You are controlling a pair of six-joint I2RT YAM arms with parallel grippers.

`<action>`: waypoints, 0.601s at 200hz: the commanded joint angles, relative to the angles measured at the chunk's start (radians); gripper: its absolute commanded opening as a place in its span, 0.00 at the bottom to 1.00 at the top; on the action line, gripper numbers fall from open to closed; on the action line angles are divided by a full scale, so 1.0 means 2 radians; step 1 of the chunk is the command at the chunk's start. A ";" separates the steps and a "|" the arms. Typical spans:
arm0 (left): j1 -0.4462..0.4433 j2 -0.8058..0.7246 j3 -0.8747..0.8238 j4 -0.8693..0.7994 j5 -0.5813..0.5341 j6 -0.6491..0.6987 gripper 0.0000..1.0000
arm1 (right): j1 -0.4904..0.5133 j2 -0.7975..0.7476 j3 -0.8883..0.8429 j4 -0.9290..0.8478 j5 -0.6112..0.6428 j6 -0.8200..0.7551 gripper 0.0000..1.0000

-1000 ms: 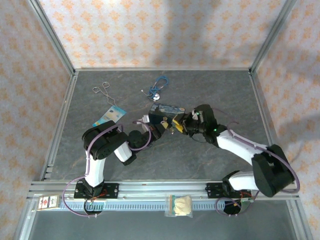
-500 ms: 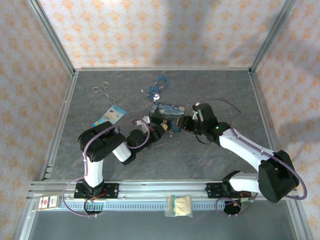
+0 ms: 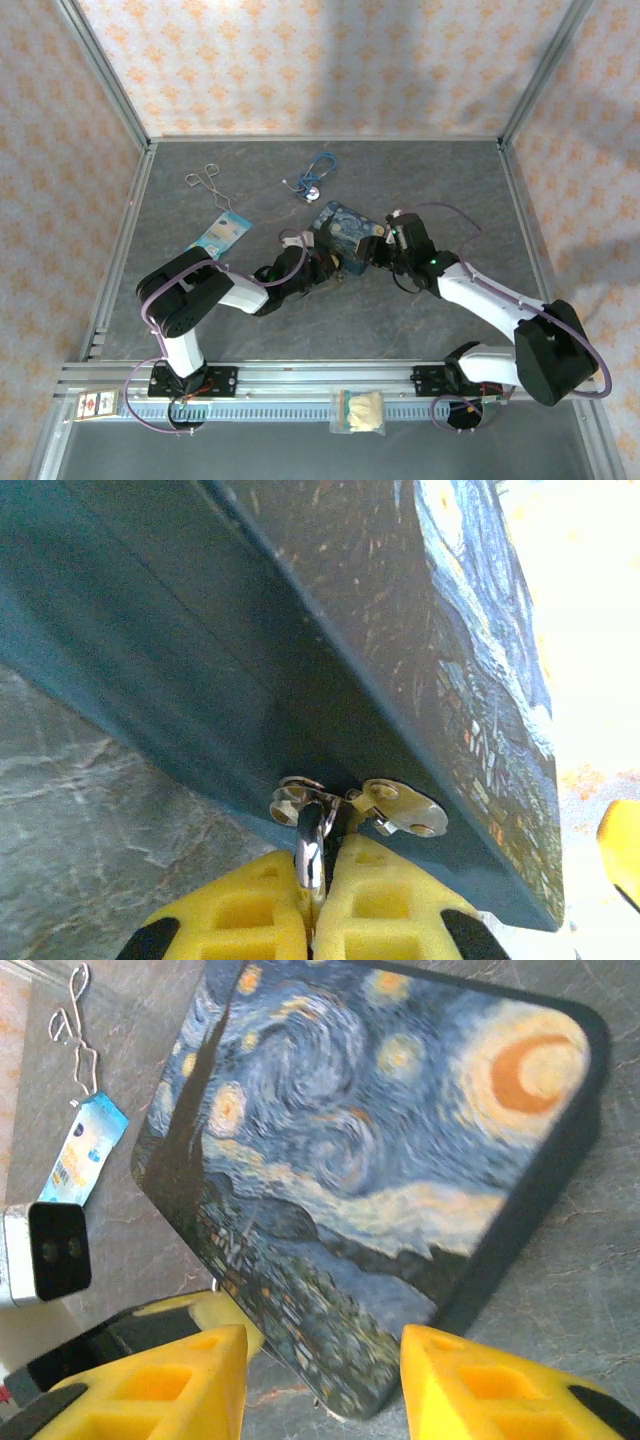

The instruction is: Unlock the padlock with the key

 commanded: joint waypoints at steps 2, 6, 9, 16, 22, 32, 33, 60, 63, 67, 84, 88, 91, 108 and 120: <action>-0.013 0.003 0.019 -0.068 -0.011 0.021 0.00 | 0.004 -0.016 -0.002 0.007 0.027 -0.012 0.44; -0.013 0.004 0.020 -0.069 -0.013 0.019 0.00 | 0.004 -0.017 -0.003 0.007 0.028 -0.013 0.44; -0.014 0.003 0.020 -0.069 -0.013 0.018 0.00 | 0.004 -0.019 -0.004 0.007 0.029 -0.013 0.44; -0.015 0.003 0.019 -0.068 -0.013 0.015 0.00 | 0.004 -0.020 -0.005 0.007 0.031 -0.015 0.44; -0.015 0.002 0.019 -0.067 -0.014 0.012 0.01 | 0.004 -0.022 -0.006 0.008 0.031 -0.017 0.44; -0.015 0.000 0.019 -0.063 -0.012 0.008 0.11 | 0.005 -0.023 -0.006 0.008 0.031 -0.018 0.44; -0.015 0.000 0.019 -0.062 -0.012 0.007 0.12 | 0.005 -0.023 -0.006 0.008 0.031 -0.019 0.43; -0.012 -0.020 0.012 -0.060 -0.017 0.000 0.42 | 0.005 -0.024 -0.005 0.004 0.034 -0.019 0.44; -0.012 -0.023 0.009 -0.061 -0.019 -0.001 0.44 | 0.005 -0.025 -0.005 0.004 0.035 -0.019 0.44; -0.010 -0.028 0.006 -0.063 -0.021 -0.002 0.47 | 0.005 -0.027 -0.005 0.003 0.037 -0.019 0.44; 0.002 -0.050 -0.009 -0.064 -0.026 -0.006 0.56 | 0.006 -0.027 -0.003 0.000 0.043 -0.019 0.44; 0.006 -0.056 -0.014 -0.065 -0.027 -0.008 0.57 | 0.007 -0.027 -0.002 -0.001 0.044 -0.019 0.44; 0.008 -0.060 -0.017 -0.065 -0.028 -0.008 0.57 | 0.007 -0.027 -0.002 -0.001 0.045 -0.019 0.44; 0.024 -0.089 -0.032 -0.072 -0.038 -0.004 0.59 | 0.009 -0.027 0.001 -0.004 0.049 -0.021 0.45; 0.036 -0.107 -0.038 -0.082 -0.047 0.003 0.62 | 0.010 -0.027 0.004 -0.008 0.048 -0.022 0.45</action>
